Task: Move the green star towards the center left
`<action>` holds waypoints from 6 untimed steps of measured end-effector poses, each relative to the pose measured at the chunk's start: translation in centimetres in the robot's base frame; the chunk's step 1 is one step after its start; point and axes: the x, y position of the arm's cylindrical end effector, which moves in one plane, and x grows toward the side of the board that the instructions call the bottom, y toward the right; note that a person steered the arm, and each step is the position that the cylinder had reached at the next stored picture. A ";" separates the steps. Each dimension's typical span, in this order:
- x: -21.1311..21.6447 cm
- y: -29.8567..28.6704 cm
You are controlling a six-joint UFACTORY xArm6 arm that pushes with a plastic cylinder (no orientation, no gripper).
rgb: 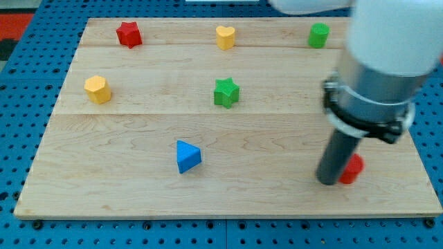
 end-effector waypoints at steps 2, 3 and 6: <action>-8.0 -2.5; -13.8 -7.6; -11.5 -31.9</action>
